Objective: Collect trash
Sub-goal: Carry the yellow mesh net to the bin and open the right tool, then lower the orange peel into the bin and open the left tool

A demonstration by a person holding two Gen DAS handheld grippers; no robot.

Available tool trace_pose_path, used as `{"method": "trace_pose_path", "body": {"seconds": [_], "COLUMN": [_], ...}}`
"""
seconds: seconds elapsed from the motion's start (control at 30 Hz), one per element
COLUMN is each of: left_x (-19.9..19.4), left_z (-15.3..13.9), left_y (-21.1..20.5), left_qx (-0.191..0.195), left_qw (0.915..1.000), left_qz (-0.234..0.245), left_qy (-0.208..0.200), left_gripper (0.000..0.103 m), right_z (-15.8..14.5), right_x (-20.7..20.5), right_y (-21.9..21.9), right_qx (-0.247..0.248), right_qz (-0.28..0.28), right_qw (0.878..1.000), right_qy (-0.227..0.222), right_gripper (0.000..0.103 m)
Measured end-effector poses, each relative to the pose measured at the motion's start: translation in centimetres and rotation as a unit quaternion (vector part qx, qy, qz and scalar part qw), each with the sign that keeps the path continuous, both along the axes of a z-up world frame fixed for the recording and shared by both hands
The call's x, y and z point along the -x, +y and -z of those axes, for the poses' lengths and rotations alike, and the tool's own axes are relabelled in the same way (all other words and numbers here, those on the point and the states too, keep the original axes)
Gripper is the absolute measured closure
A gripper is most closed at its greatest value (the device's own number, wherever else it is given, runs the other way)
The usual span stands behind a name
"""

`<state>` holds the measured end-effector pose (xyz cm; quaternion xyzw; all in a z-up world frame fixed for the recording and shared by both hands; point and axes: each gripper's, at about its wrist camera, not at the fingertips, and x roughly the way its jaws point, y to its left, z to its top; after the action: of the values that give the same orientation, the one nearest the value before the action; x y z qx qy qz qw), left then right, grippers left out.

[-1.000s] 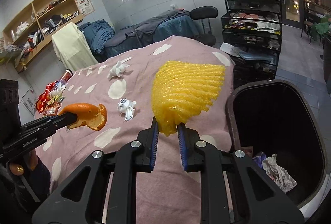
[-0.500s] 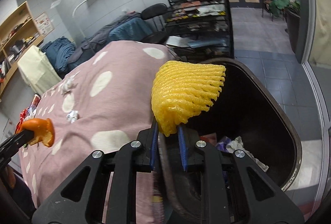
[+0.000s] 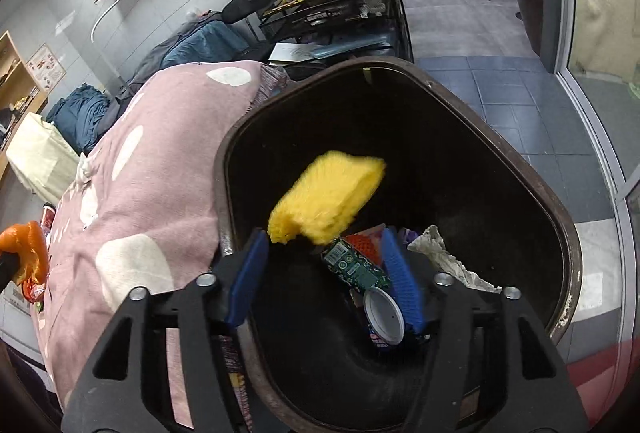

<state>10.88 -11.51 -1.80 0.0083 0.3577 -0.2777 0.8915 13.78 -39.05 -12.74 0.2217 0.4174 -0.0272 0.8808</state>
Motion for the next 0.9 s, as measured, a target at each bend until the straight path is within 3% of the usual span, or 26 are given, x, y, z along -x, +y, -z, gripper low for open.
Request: {"method": "trace_pose_path", "body": {"seconds": [0.07,0.17,0.6,0.9], "left_x": [-0.2,-0.2,-1.5,-2.8], "left_z": [0.1,0.1,0.1,0.7], "left_y": [-0.3,-0.8,-3.3,-7.2], "left_qx": [0.0,0.0,0.005,-0.016], "left_qw": [1.0,1.0,0.9991,0.9969], "left_qz": [0.003,0.007,0.035,0.067], "left_qy": [0.004,0.006,0.023,0.038], "left_gripper": [0.095,0.095,0.095,0.095], "right_z": [0.3,0.3,-3.4,-5.1], "right_x": [0.2,0.6,2.7,4.2], "right_y": [-0.3,-0.4,-0.4,-2.8], "right_qx": [-0.005,-0.008,0.034,0.037], "right_qz": [0.006,0.009,0.03,0.078], "right_qw": [1.0,1.0,0.997,0.991], "right_qy": [0.002,0.0,-0.066,-0.1], "right_gripper": [0.028,0.023,0.014,0.013]}}
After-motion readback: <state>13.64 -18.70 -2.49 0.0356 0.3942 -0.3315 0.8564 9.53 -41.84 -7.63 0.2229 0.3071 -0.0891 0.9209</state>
